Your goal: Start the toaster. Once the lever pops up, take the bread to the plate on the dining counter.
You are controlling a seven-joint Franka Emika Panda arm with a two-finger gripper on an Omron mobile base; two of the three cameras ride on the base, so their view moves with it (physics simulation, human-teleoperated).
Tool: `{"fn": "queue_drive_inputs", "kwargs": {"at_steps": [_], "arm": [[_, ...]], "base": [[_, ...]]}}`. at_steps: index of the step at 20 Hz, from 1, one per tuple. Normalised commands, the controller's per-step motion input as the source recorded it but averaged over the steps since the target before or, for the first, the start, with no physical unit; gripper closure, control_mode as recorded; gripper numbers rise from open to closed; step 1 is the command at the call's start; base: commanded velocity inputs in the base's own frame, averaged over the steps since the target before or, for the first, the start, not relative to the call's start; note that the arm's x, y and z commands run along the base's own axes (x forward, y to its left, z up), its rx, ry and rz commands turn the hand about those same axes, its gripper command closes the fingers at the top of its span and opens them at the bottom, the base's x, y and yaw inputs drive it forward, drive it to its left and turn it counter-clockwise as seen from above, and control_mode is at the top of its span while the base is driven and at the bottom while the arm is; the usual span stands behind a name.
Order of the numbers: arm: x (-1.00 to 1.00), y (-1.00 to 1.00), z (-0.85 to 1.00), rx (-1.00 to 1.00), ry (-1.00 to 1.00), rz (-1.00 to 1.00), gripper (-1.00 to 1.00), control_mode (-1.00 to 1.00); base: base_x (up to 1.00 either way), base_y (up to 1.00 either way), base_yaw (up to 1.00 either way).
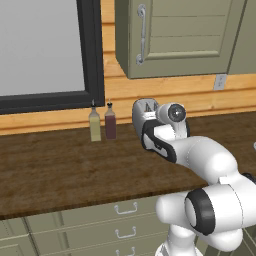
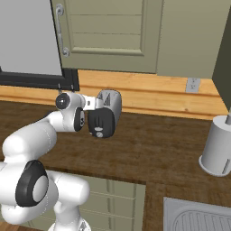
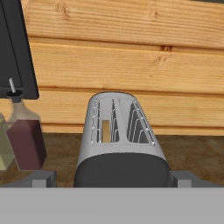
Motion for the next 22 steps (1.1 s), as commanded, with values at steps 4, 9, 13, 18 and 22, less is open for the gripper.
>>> {"fn": "queue_drive_inputs", "kwargs": {"at_steps": [4, 9, 13, 18, 22], "arm": [[0.00, 0.00, 0.00, 0.00, 0.00, 0.00, -1.00, -1.00], [0.00, 0.00, 0.00, 0.00, 0.00, 0.00, -1.00, -1.00], [0.00, 0.00, 0.00, 0.00, 0.00, 0.00, -1.00, -1.00], [0.00, 0.00, 0.00, 0.00, 0.00, 0.00, -1.00, -1.00], [0.00, 0.00, 0.00, 0.00, 0.00, 0.00, -1.00, -1.00]], "base": [[0.00, 0.00, 0.00], [0.00, 0.00, 0.00], [0.00, 0.00, 0.00], [0.00, 0.00, 0.00], [0.00, 0.00, 0.00]]}}
